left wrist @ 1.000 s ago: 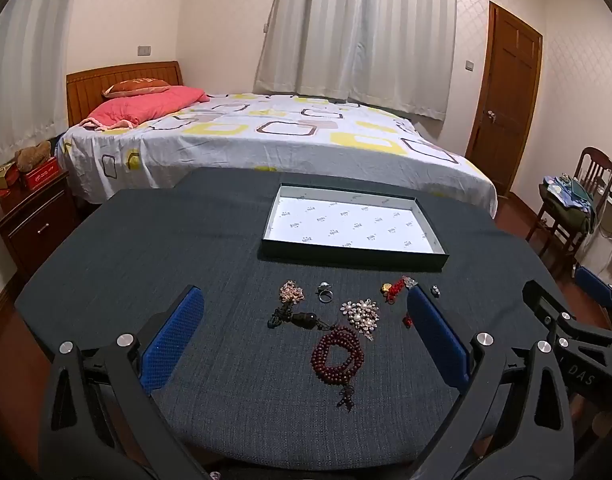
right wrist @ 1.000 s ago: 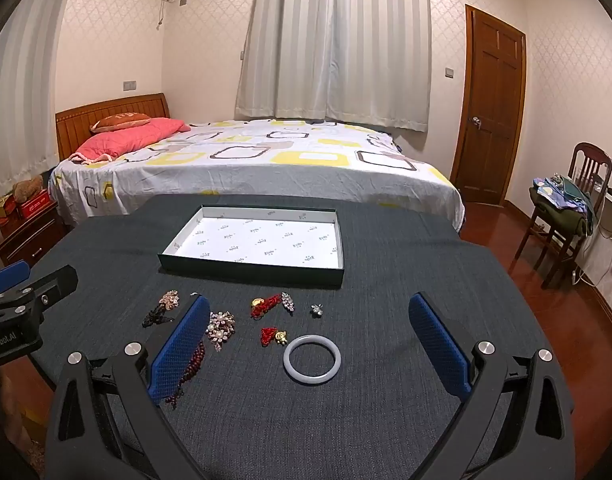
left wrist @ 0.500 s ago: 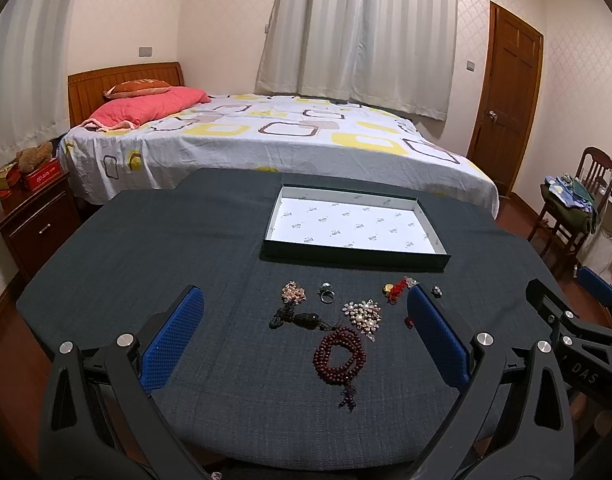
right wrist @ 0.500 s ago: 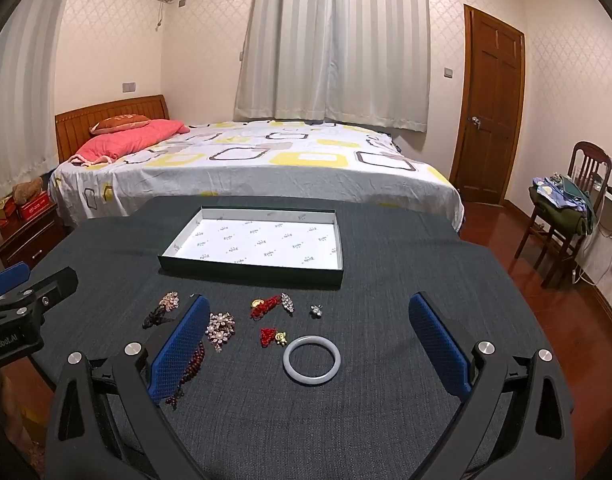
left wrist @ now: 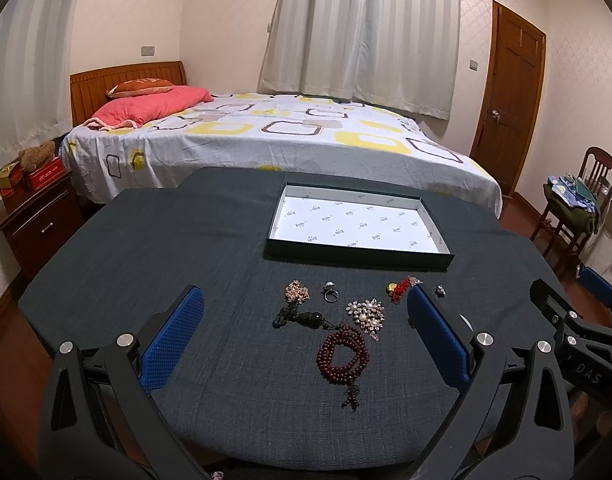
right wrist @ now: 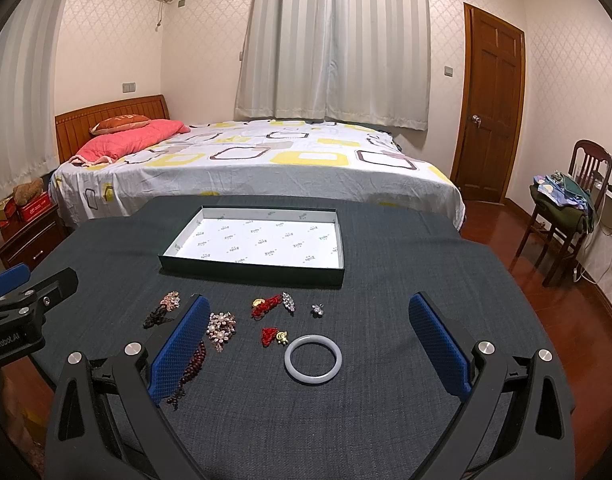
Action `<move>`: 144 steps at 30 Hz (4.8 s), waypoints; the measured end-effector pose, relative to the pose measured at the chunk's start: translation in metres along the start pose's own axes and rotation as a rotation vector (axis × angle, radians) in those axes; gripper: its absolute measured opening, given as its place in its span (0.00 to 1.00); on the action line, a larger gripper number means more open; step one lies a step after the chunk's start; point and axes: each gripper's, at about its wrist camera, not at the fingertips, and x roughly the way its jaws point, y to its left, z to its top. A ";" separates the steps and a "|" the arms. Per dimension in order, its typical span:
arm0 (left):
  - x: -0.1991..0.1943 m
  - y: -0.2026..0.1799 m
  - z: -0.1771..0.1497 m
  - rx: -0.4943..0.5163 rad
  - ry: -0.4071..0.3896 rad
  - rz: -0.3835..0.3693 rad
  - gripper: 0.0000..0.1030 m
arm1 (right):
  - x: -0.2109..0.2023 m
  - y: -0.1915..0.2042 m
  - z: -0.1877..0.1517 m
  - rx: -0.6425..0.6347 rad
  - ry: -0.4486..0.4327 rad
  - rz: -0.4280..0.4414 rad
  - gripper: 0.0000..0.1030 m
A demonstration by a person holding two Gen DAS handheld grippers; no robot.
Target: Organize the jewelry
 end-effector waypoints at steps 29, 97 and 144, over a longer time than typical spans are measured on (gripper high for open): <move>0.006 -0.005 -0.004 0.015 -0.001 0.014 0.96 | 0.001 -0.001 0.000 0.003 0.000 0.001 0.94; 0.173 -0.034 -0.090 0.158 0.327 -0.046 0.80 | 0.122 -0.027 -0.081 0.128 0.286 0.101 0.94; 0.152 -0.008 -0.074 0.087 0.316 -0.079 0.16 | 0.164 -0.021 -0.085 0.030 0.336 0.090 0.67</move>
